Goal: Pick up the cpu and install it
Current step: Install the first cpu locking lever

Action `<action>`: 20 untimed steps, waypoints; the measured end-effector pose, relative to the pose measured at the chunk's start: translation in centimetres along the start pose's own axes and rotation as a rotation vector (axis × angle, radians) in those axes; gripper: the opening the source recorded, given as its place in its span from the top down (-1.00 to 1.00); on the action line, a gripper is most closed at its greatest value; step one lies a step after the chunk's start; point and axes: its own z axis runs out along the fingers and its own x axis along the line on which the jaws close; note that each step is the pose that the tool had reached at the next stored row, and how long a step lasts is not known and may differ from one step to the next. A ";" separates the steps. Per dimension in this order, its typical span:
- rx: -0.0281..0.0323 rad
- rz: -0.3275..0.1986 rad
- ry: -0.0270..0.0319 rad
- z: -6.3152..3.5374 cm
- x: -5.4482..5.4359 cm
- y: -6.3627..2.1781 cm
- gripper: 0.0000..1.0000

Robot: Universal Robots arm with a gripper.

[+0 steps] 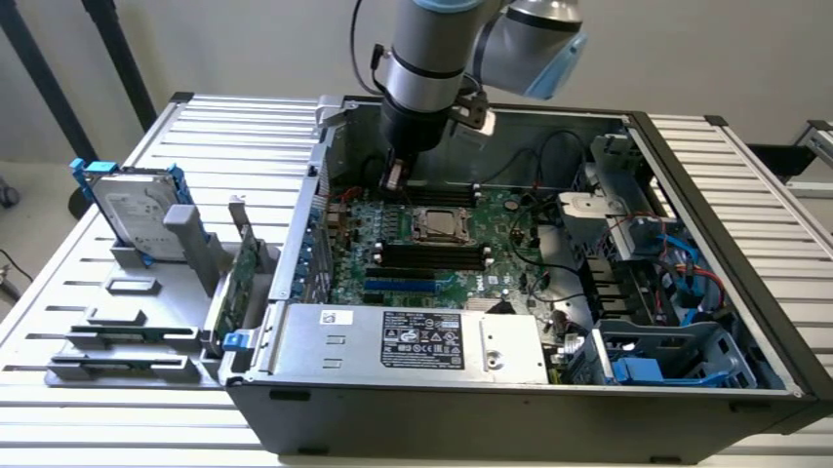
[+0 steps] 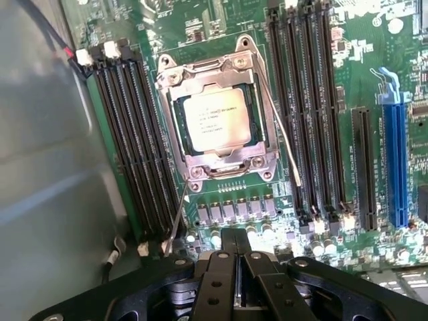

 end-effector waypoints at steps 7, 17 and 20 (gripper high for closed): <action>-0.0123 0.121 0.0215 0.08 0.0 0.01 0.79; -0.0297 0.294 0.0518 0.31 0.0 0.05 0.79; -0.0312 0.322 0.0562 0.37 -0.1 -0.02 0.79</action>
